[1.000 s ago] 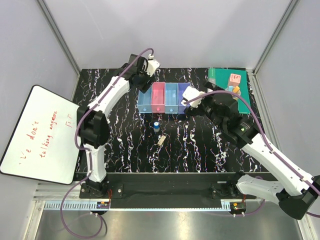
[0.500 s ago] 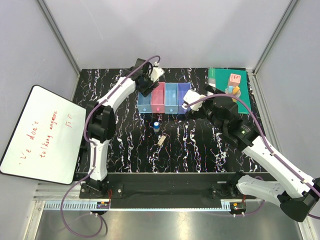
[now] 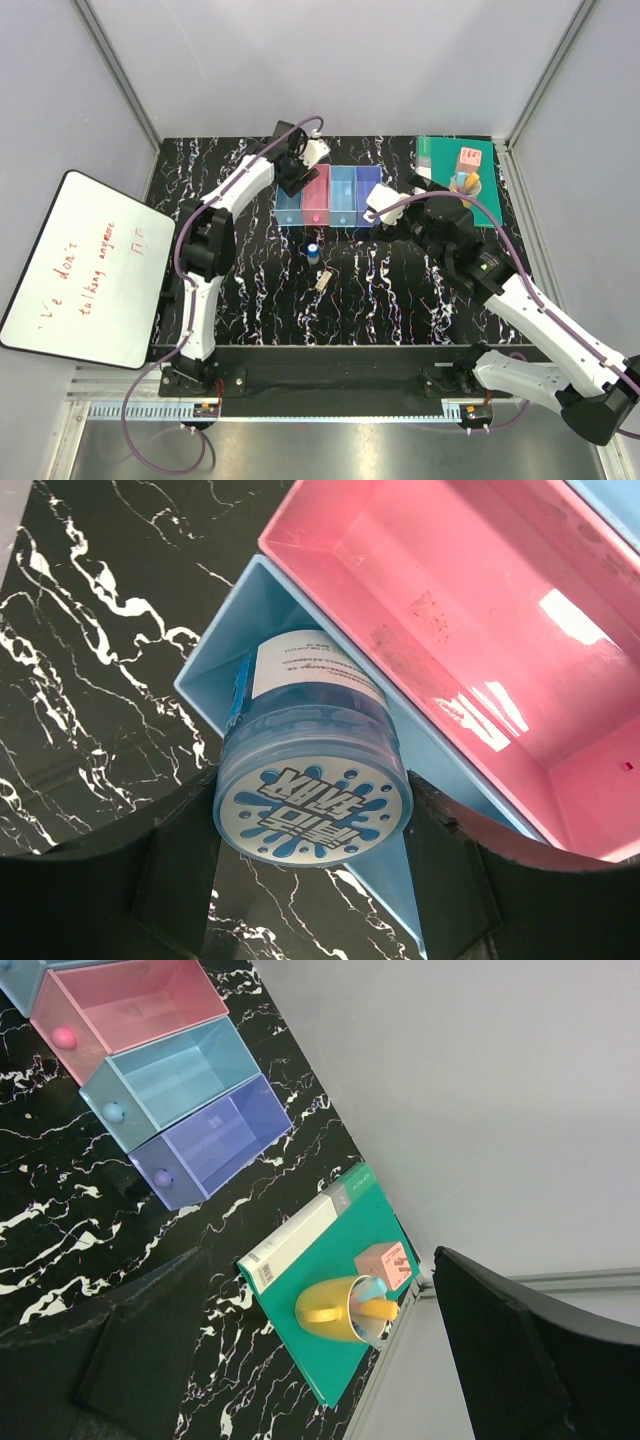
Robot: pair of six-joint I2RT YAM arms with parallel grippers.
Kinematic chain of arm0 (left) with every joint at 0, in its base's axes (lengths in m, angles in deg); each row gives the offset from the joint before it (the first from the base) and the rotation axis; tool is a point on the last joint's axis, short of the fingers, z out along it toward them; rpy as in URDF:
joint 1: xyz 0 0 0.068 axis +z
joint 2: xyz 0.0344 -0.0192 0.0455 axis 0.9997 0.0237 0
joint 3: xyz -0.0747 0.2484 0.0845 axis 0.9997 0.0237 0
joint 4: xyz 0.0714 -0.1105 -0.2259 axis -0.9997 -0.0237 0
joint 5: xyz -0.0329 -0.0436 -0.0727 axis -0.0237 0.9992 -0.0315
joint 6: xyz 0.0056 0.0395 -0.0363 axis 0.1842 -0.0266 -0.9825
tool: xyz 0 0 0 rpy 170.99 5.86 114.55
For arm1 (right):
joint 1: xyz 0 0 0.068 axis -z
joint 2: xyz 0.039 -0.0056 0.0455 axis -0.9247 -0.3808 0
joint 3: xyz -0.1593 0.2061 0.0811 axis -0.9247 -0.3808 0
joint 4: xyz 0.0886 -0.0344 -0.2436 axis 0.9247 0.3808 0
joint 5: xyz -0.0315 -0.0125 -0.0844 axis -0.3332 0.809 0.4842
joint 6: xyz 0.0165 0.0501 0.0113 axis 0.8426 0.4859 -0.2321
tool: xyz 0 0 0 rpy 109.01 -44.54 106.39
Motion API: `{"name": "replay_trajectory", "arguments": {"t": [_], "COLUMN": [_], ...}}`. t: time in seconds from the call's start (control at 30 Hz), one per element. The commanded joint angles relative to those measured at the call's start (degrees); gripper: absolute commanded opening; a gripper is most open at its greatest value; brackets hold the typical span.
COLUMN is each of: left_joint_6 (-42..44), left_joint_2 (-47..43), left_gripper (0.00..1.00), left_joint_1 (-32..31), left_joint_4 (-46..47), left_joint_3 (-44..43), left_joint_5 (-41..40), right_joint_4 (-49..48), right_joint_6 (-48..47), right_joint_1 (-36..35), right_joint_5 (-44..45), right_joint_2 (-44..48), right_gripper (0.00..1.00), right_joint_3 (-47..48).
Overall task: Sort the stationery into containers
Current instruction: Place the stationery in the storage box.
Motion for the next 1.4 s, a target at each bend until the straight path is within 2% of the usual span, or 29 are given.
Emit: {"name": "replay_trajectory", "arguments": {"t": [0.0, 0.03, 0.2, 0.4, 0.5, 0.57, 0.67, 0.83, 1.07, 1.27, 1.37], "left_joint_6": [2.03, 2.20, 2.47, 2.64, 2.99, 3.17, 3.61, 3.96, 3.87, 1.59, 5.35], "left_joint_2": [-0.15, -0.06, 0.02, -0.06, 0.02, 0.20, 0.38, 0.46, -0.06, -9.18, -18.58], "left_gripper": [0.19, 0.26, 0.29, 0.52, 0.57, 0.65, 0.73, 0.77, 0.77, 0.77, 0.78], "left_joint_1": [-0.28, -0.28, -0.37, -0.72, -0.90, -0.90, -1.07, -1.16, -1.16, -1.68, -4.31], "left_joint_4": [2.81, 2.81, 3.16, 3.69, 3.87, 4.04, 4.13, 4.31, 4.92, 5.27, 5.10], "left_joint_3": [-3.49, -3.49, -3.67, -4.02, -4.11, -4.37, -4.46, -4.11, -4.28, -1.92, 6.06], "left_joint_5": [0.99, 0.99, 0.99, 0.99, 0.99, 0.82, 0.55, 0.38, -0.76, 2.65, 4.24], "right_joint_4": [-3.15, -3.23, -3.41, -3.67, -3.76, -3.76, -3.85, -3.85, -4.11, -3.68, -2.97], "right_joint_6": [-0.38, -0.38, -0.29, -0.55, -0.64, -0.73, -0.64, -0.82, -0.73, -1.08, -1.34], "right_joint_1": [-0.38, -0.47, -0.38, -0.38, -0.38, -0.38, -0.38, -0.38, -0.38, -0.38, -0.38], "right_joint_5": [1.15, 1.15, 1.06, 1.06, 1.15, 1.15, 1.06, 1.06, 0.88, 2.03, 2.38], "right_joint_2": [1.40, 1.49, 1.66, 1.49, 1.31, 1.40, 1.31, 1.13, 0.52, 1.13, 1.57], "right_gripper": [1.00, 1.00, 1.00, 1.00, 1.00, 1.00, 1.00, 1.00, 1.00, 1.00, 1.00], "right_joint_3": [-0.24, -0.33, -0.68, -0.51, -0.24, -0.24, -0.24, 0.11, 0.46, 0.72, 0.99]}}
